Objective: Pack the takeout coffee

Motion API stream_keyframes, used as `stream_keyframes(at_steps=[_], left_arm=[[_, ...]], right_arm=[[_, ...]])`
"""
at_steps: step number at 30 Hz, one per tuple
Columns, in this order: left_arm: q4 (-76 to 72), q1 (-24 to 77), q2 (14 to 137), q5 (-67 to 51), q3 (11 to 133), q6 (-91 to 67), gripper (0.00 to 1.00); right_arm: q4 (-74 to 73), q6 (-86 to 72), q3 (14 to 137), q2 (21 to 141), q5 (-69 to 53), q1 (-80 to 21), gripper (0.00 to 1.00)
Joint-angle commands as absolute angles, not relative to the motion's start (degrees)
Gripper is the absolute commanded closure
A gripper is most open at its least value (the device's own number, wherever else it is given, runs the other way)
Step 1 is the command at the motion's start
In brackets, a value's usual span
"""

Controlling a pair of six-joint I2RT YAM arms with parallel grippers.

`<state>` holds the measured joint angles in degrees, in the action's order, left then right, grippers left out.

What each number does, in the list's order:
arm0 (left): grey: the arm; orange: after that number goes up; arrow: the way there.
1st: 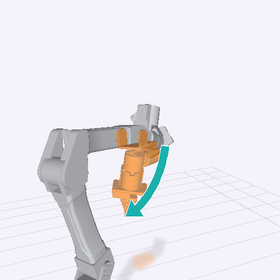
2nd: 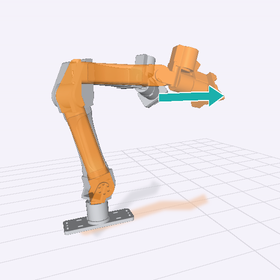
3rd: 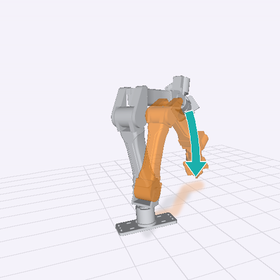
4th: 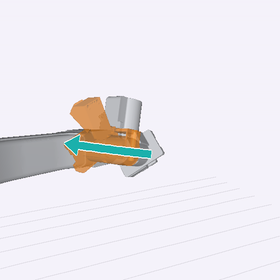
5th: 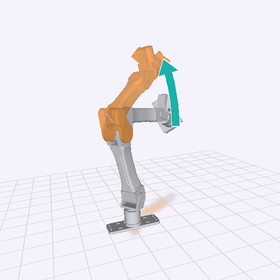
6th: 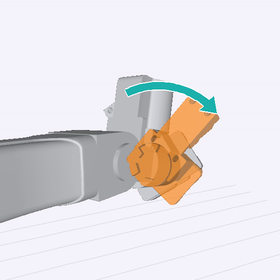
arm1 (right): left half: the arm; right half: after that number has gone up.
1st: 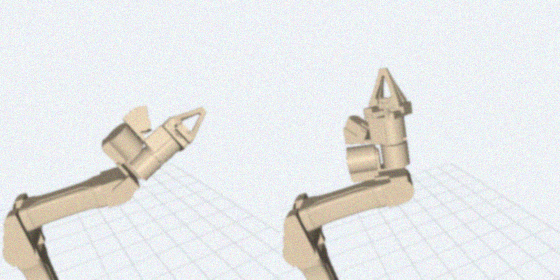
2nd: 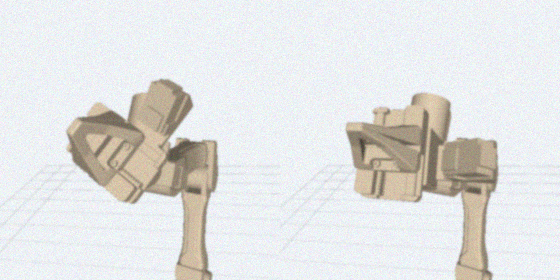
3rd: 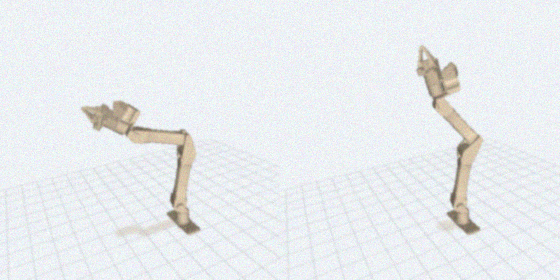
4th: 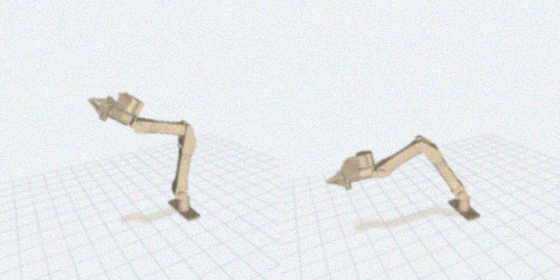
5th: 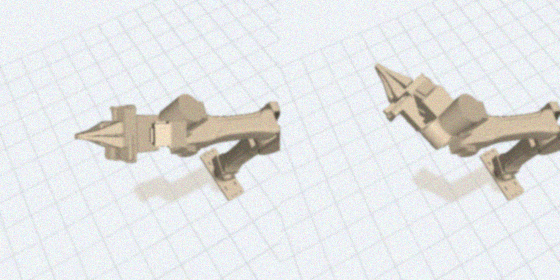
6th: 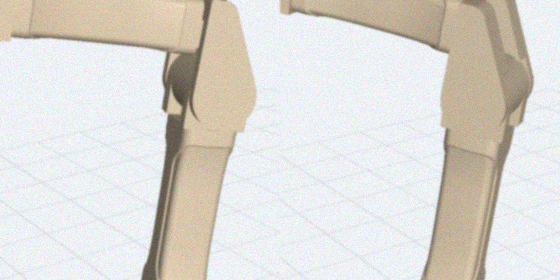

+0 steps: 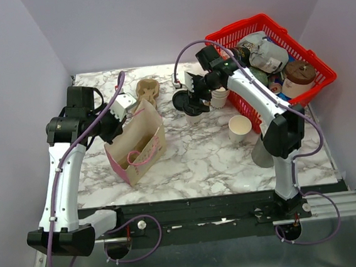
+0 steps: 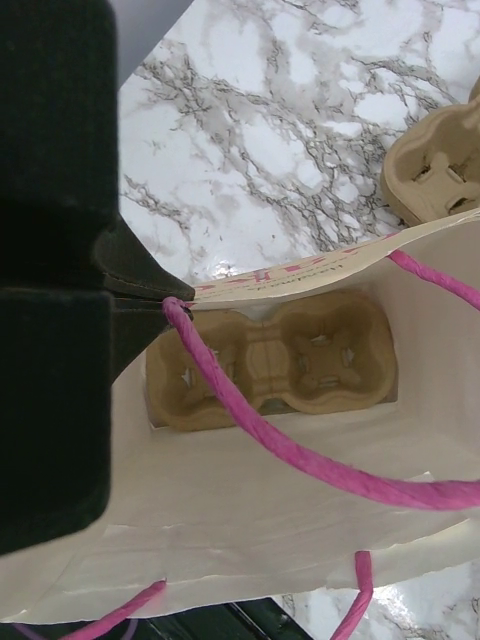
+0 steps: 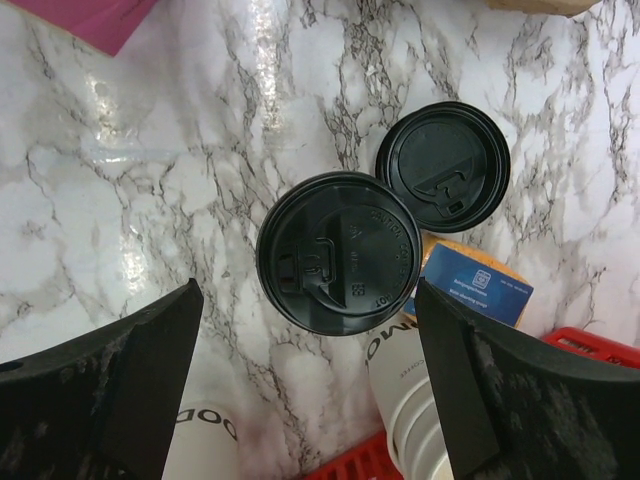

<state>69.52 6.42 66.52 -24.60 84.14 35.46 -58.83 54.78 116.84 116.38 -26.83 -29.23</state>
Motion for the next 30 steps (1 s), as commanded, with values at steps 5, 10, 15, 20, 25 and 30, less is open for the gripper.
stream_keyframes(at_steps=[5,10,15,20,25,30], left_arm=[[69.70,5.71,66.88,-25.93,84.37,34.10,1.00],[69.79,5.71,66.97,-26.54,84.55,33.84,1.00],[69.79,5.71,67.32,-27.24,84.46,33.40,1.00],[69.70,5.62,67.33,-27.16,84.46,33.13,1.00],[69.96,5.54,67.24,-27.25,84.38,33.05,1.00],[70.05,5.45,67.41,-27.51,84.29,32.96,1.00]], right_arm=[[-62.93,61.44,119.27,119.97,-26.90,-28.83,0.04],[-62.14,59.77,119.62,120.85,-27.24,-28.83,0.04],[-61.70,59.15,119.36,121.82,-27.16,-28.83,0.04],[-61.35,58.71,119.88,122.69,-27.68,-28.57,0.04],[-62.22,57.57,123.04,124.97,-29.35,-28.13,0.04],[-62.49,57.39,124.28,125.42,-29.71,-27.86,0.04]])
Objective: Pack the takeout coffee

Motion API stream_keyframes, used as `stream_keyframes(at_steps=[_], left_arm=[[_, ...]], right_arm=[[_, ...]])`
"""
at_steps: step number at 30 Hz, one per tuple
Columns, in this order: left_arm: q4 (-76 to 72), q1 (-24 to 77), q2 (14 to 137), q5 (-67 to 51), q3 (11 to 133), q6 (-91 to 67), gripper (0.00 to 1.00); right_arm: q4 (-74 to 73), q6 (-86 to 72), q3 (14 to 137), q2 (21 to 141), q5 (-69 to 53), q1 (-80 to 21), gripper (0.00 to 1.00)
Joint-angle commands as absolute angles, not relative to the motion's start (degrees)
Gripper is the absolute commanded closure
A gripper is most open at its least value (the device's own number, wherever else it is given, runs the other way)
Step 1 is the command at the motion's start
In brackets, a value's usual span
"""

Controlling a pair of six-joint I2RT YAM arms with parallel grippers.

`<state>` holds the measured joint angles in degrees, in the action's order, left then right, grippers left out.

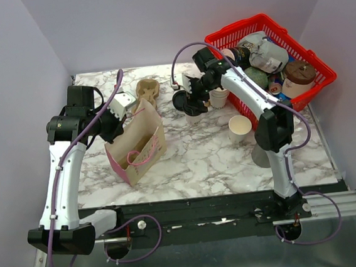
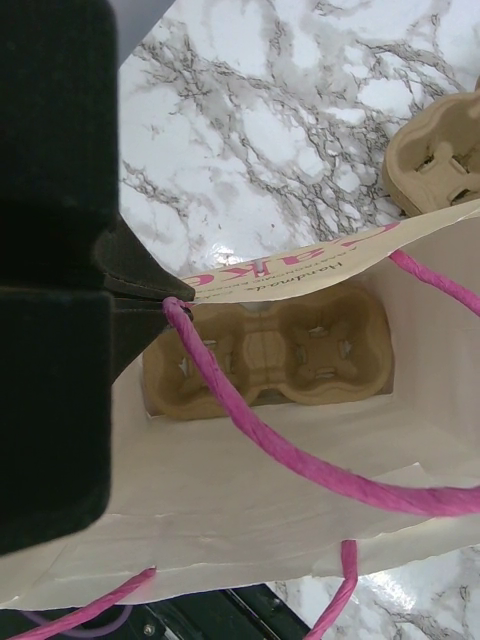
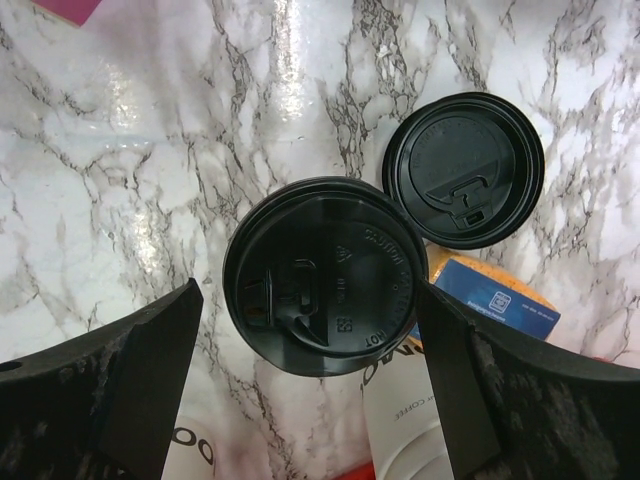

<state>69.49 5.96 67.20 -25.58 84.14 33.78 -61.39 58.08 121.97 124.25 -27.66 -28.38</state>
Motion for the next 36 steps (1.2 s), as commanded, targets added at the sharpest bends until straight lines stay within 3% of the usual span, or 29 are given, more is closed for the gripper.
stream_keyframes(at_steps=[1,11,36], left_arm=[[70.05,5.45,67.50,-27.60,84.20,32.87,1.00],[69.79,5.27,68.12,-28.04,84.29,32.70,1.00],[69.35,5.01,68.29,-28.39,83.50,32.26,1.00]], right_arm=[[-62.58,57.39,124.28,125.59,-29.62,-27.86,0.04],[-64.60,57.39,123.75,126.65,-30.15,-27.69,0.05],[-60.65,54.67,120.94,126.04,-28.39,-27.42,0.19]])
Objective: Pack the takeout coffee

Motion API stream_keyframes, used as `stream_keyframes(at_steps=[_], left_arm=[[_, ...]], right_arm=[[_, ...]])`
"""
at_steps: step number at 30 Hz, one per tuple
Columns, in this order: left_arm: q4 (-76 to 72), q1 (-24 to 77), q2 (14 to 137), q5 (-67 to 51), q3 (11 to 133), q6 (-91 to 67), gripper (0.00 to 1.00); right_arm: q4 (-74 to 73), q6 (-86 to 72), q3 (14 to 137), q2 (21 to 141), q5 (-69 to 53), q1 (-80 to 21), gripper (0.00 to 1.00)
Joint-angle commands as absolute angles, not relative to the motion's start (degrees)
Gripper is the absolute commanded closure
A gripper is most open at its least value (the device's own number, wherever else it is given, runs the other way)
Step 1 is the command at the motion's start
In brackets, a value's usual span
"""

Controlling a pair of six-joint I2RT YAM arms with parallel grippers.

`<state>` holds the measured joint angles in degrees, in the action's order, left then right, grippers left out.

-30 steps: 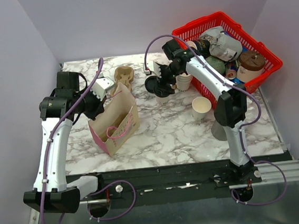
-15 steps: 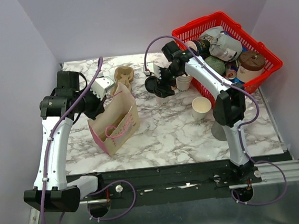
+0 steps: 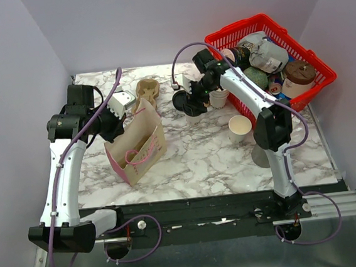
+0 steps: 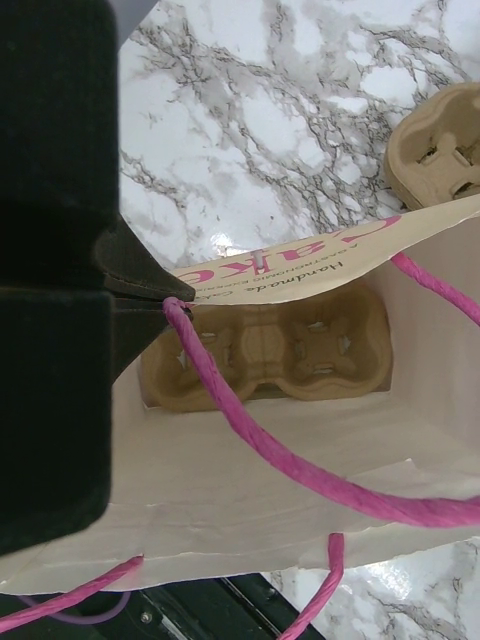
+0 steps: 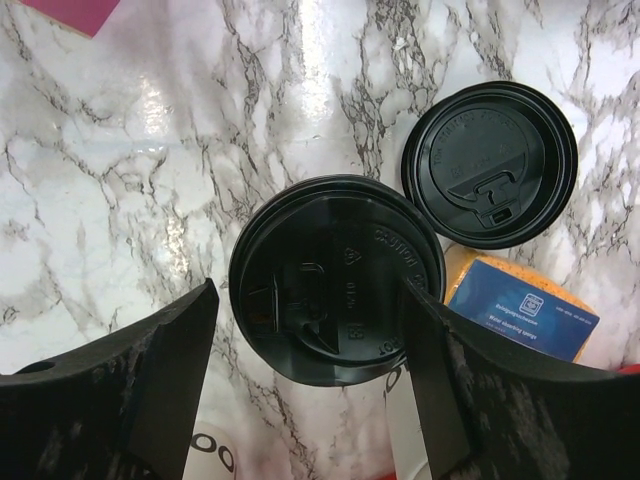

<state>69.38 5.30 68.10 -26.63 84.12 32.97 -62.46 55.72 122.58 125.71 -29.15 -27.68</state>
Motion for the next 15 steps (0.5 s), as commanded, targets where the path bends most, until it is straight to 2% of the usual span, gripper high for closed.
stream_keyframes(at_steps=[1,8,15], left_arm=[[69.35,4.92,68.38,-28.39,83.50,32.26,1.00],[69.26,4.92,68.47,-28.74,83.32,32.08,1.00],[69.26,4.92,68.64,-28.74,83.32,32.08,1.00]], right_arm=[[-60.47,54.67,120.68,125.77,-28.21,-27.42,0.19],[-59.76,54.32,119.27,125.33,-27.42,-27.42,0.20],[-59.85,54.05,119.27,124.72,-28.04,-27.42,0.28]])
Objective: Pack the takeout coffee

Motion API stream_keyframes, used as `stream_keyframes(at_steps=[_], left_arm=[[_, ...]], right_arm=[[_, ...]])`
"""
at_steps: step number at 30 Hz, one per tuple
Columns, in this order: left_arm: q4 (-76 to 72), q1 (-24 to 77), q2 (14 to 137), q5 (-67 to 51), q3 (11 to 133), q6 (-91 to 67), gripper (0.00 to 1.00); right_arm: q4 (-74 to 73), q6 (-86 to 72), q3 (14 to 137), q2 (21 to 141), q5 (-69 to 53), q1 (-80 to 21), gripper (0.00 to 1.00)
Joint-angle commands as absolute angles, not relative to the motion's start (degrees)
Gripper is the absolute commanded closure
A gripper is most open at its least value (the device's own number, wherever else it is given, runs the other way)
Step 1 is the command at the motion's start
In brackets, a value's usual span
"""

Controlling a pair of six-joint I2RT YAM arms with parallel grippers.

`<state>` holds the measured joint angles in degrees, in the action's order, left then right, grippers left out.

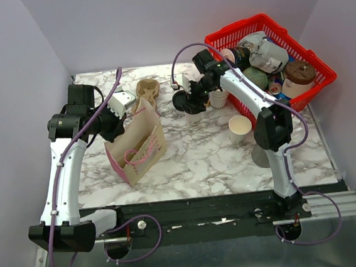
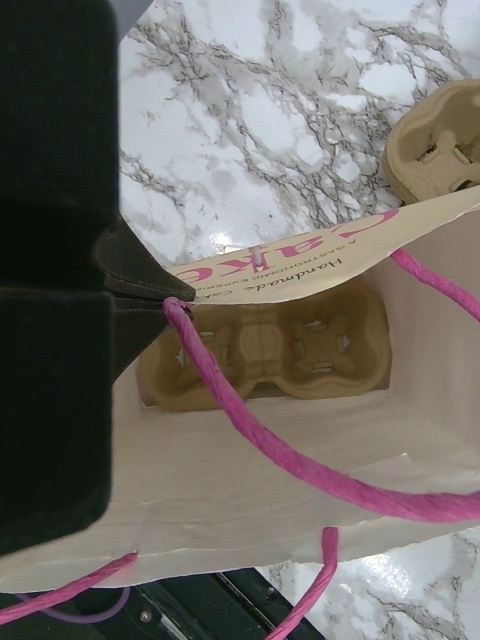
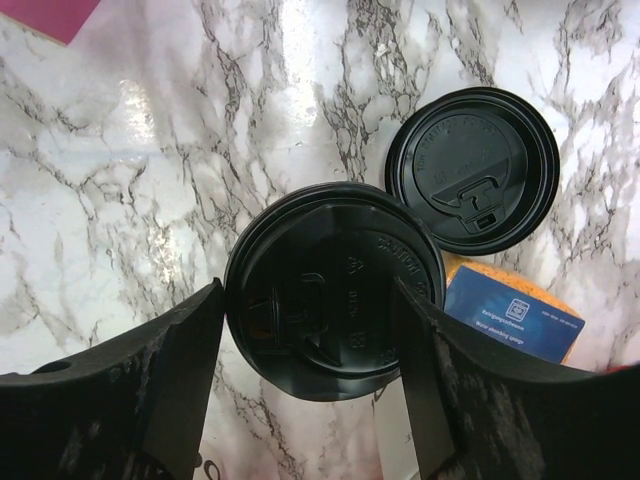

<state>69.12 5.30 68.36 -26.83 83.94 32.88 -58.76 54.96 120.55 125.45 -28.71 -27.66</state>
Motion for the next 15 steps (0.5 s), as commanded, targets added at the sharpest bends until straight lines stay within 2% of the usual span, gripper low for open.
stream_keyframes(at_steps=[1,15], left_arm=[[69.17,4.92,68.73,-28.83,83.32,32.08,1.00],[68.82,4.83,68.55,-29.44,82.88,31.91,1.00]], right_arm=[[-59.85,53.97,119.09,124.63,-28.12,-27.42,0.28],[-59.50,52.65,117.43,119.45,-28.83,-27.51,0.35]])
